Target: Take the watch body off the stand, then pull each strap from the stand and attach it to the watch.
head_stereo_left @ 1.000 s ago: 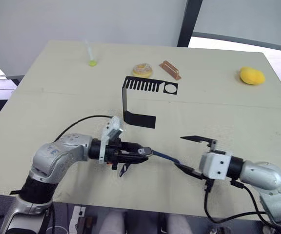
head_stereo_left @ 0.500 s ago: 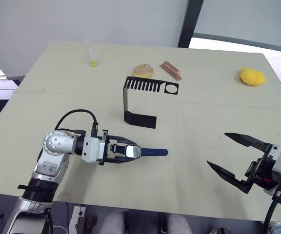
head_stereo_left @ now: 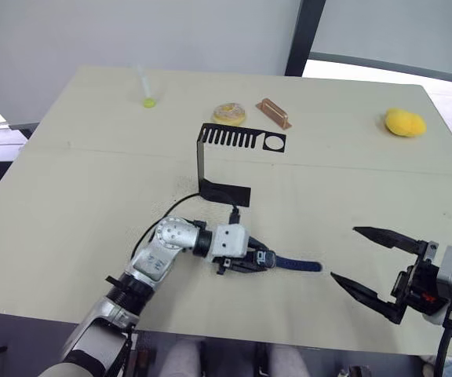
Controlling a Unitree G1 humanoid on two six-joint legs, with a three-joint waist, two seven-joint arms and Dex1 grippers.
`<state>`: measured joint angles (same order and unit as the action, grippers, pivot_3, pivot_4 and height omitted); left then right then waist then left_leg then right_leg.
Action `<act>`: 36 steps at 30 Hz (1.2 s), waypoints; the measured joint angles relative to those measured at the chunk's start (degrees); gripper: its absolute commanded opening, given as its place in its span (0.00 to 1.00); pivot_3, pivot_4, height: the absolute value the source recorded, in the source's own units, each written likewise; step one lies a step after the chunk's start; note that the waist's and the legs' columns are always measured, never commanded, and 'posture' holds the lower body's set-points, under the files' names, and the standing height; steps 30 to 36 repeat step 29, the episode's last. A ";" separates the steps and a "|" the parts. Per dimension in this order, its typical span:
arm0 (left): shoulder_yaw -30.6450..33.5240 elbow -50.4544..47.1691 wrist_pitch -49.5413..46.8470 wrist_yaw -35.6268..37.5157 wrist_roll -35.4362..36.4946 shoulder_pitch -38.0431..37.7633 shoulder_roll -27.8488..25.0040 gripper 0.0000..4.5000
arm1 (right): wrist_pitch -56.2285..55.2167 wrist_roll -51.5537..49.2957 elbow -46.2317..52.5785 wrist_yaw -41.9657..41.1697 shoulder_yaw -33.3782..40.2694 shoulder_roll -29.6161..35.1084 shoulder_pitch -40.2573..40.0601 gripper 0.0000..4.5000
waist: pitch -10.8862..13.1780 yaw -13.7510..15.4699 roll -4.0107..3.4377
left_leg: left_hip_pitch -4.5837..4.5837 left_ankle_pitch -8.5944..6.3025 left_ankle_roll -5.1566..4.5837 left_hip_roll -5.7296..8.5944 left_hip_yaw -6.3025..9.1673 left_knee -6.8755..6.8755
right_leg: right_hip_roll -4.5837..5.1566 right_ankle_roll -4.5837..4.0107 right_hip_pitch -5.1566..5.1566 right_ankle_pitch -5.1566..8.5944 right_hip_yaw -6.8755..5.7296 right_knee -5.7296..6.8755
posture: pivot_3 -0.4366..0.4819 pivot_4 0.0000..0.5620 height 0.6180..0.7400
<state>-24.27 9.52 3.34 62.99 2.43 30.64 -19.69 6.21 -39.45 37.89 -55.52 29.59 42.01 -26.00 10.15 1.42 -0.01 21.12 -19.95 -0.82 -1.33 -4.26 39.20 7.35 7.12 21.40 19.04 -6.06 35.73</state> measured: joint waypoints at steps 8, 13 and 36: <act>1.19 0.35 -4.77 -0.89 0.33 -0.23 -0.33 0.66 | -4.25 2.54 -5.94 -5.38 -2.51 -2.36 -0.84 1.00 | 0.00 0.23 0.00 | 0.01 0.02 -0.05 -0.14 0.03 0.02 | 0.09 0.00 -0.03 0.00 0.00 0.00 | 0.48 0.27 1.00; 7.96 -8.19 -5.36 2.89 7.40 -6.32 -7.90 0.99 | -9.05 4.35 -15.98 -13.09 -1.57 0.81 1.05 1.00 | -0.01 -0.77 -0.02 | -0.10 0.02 -0.01 -0.33 -0.05 -0.06 | -0.02 -0.01 0.00 0.00 0.02 0.01 | 0.48 0.27 1.00; 46.38 -3.45 1.35 -7.30 13.00 -27.54 -27.90 0.99 | -22.83 8.41 -52.55 -26.06 8.42 13.66 16.01 1.00 | -0.01 -0.08 -0.01 | -0.14 -0.04 -0.08 -0.25 0.03 -0.05 | 0.23 0.01 -0.16 0.00 -0.09 -0.12 | 0.48 0.27 1.00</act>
